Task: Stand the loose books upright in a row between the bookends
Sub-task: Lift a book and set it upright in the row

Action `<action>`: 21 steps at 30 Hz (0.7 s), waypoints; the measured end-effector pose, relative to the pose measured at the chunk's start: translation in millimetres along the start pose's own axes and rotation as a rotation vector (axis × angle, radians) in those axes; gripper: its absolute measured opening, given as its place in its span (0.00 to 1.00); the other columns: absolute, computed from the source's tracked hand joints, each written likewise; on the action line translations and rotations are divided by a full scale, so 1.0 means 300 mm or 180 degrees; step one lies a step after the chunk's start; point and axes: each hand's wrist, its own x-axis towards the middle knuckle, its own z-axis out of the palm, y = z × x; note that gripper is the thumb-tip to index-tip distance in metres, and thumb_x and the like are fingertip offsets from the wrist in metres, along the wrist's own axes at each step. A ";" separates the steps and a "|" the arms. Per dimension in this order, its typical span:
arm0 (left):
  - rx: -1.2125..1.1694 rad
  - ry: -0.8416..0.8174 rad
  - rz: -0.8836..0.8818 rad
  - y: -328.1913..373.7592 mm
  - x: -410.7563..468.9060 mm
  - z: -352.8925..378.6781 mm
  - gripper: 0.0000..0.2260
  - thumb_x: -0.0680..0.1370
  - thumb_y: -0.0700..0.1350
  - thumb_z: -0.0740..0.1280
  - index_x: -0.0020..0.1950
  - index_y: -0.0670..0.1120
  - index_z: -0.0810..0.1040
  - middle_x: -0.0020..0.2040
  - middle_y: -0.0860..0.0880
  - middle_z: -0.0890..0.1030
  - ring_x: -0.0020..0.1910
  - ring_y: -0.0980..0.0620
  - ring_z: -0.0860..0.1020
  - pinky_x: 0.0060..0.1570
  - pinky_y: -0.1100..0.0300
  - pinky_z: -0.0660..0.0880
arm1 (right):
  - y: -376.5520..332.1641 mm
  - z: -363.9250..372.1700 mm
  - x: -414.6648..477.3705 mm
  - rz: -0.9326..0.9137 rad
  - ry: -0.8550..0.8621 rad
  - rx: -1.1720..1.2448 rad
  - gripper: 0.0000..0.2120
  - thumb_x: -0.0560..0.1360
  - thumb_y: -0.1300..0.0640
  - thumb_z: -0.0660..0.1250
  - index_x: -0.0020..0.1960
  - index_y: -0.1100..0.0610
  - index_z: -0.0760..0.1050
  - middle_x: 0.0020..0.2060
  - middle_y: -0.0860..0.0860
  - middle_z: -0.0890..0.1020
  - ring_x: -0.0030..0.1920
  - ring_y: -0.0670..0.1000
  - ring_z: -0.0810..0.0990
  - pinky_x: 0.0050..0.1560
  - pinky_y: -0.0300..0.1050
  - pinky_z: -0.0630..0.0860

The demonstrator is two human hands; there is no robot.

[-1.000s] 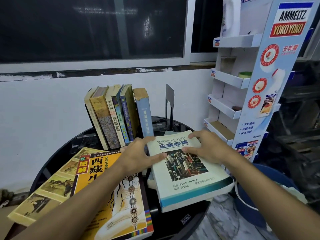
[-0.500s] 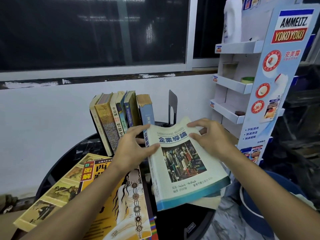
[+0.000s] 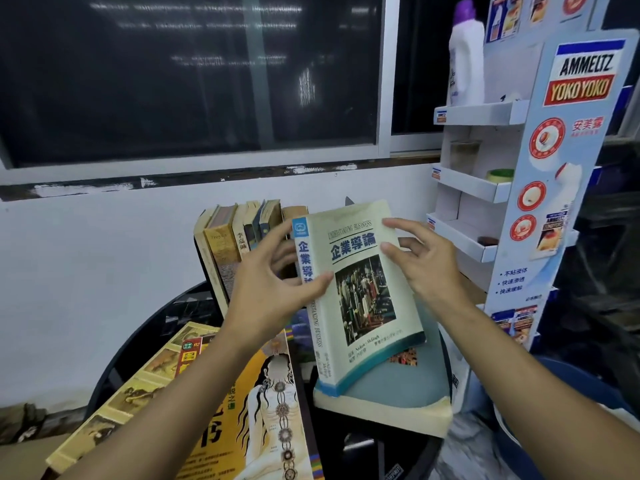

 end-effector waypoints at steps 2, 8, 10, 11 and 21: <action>-0.0002 -0.0192 -0.0016 0.006 -0.016 0.016 0.26 0.71 0.38 0.79 0.67 0.50 0.79 0.57 0.59 0.85 0.59 0.61 0.81 0.51 0.59 0.83 | 0.001 -0.003 -0.007 0.0042 -0.0056 0.0114 0.17 0.76 0.64 0.73 0.61 0.48 0.82 0.59 0.57 0.83 0.54 0.56 0.85 0.51 0.53 0.84; 0.0025 -0.0449 0.0086 0.033 -0.028 0.068 0.23 0.72 0.39 0.79 0.65 0.47 0.81 0.56 0.60 0.85 0.59 0.64 0.80 0.50 0.74 0.76 | -0.024 -0.006 -0.035 0.0020 -0.0361 -0.0031 0.24 0.76 0.60 0.74 0.70 0.50 0.76 0.65 0.53 0.78 0.58 0.44 0.83 0.54 0.49 0.84; 0.0075 -0.0453 0.0105 0.028 -0.025 0.076 0.24 0.71 0.41 0.79 0.67 0.49 0.81 0.57 0.60 0.85 0.59 0.65 0.80 0.51 0.76 0.74 | -0.030 -0.011 -0.043 -0.0041 -0.0448 -0.0359 0.26 0.76 0.55 0.74 0.72 0.47 0.74 0.69 0.47 0.74 0.62 0.40 0.79 0.65 0.49 0.78; 0.0111 -0.0457 0.0113 0.028 -0.023 0.078 0.25 0.71 0.42 0.79 0.68 0.49 0.80 0.58 0.61 0.84 0.59 0.66 0.80 0.51 0.76 0.74 | -0.031 -0.013 -0.046 -0.0091 -0.0499 -0.0614 0.27 0.76 0.52 0.74 0.73 0.45 0.72 0.72 0.43 0.72 0.66 0.38 0.75 0.70 0.48 0.72; 0.0147 -0.0694 0.0097 0.039 -0.030 0.114 0.31 0.73 0.43 0.78 0.74 0.52 0.74 0.62 0.64 0.81 0.62 0.67 0.78 0.52 0.78 0.72 | -0.128 -0.019 -0.103 -0.0241 -0.0710 -0.0537 0.25 0.79 0.52 0.69 0.75 0.44 0.69 0.69 0.44 0.75 0.66 0.46 0.78 0.62 0.55 0.80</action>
